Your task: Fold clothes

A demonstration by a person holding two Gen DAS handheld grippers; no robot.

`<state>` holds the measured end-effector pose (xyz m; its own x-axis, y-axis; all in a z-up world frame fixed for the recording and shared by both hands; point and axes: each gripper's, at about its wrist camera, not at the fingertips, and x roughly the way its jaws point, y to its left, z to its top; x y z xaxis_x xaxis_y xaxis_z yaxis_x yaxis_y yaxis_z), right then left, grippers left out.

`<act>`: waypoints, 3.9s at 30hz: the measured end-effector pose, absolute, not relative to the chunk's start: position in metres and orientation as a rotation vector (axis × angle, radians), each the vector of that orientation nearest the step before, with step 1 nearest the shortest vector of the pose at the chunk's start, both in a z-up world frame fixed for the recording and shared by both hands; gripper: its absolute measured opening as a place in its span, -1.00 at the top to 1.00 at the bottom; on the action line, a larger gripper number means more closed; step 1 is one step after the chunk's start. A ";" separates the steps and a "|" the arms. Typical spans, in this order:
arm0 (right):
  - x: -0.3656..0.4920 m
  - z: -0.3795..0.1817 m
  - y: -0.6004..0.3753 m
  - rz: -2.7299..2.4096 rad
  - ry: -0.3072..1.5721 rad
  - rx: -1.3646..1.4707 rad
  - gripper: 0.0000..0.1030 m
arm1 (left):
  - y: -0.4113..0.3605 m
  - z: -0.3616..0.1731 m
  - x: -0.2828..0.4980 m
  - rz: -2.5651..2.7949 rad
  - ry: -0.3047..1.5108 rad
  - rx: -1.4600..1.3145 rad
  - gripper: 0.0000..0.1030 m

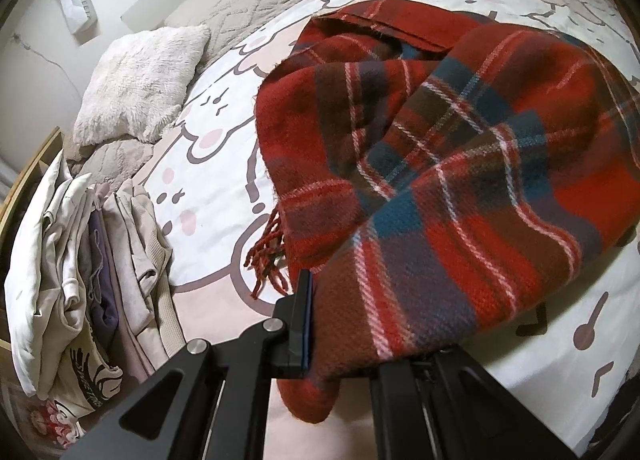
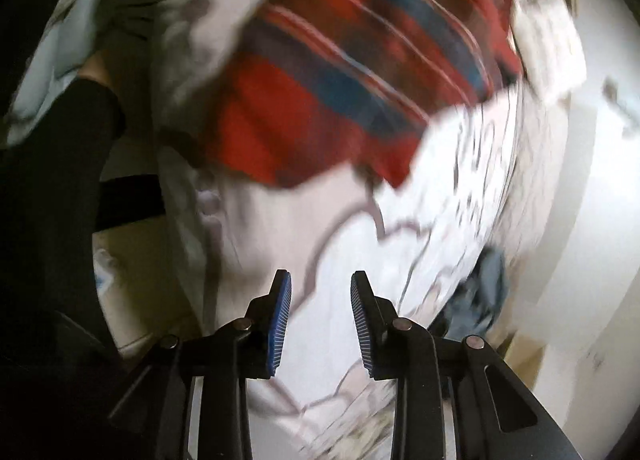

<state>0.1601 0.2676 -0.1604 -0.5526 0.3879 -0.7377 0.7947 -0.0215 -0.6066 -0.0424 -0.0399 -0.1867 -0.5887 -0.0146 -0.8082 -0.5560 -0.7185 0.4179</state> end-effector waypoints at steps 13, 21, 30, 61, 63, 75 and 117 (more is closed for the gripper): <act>0.157 -0.177 0.086 -2.081 1.675 0.974 0.41 | -0.038 -0.185 -0.041 2.354 0.962 -1.190 0.85; 0.134 -0.211 0.016 -2.407 1.822 0.883 0.00 | -0.041 -0.188 -0.047 2.363 0.930 -1.256 0.85; 0.112 -0.208 0.042 -2.641 1.879 1.103 0.00 | -0.048 -0.197 -0.062 2.379 0.884 -1.401 0.85; -0.007 0.191 0.156 -2.951 2.271 0.344 0.94 | -0.057 0.224 -0.034 3.137 0.186 -0.283 0.93; -0.010 0.255 0.150 -3.049 2.232 0.214 0.94 | -0.066 0.277 -0.019 3.175 0.114 -0.149 0.93; 0.088 0.488 0.118 -3.410 1.686 -0.340 0.94 | -0.103 0.477 0.113 3.282 0.055 0.421 0.93; -0.393 0.506 0.170 -3.579 1.145 -0.373 0.94 | -0.090 0.519 -0.235 3.510 0.250 0.470 0.93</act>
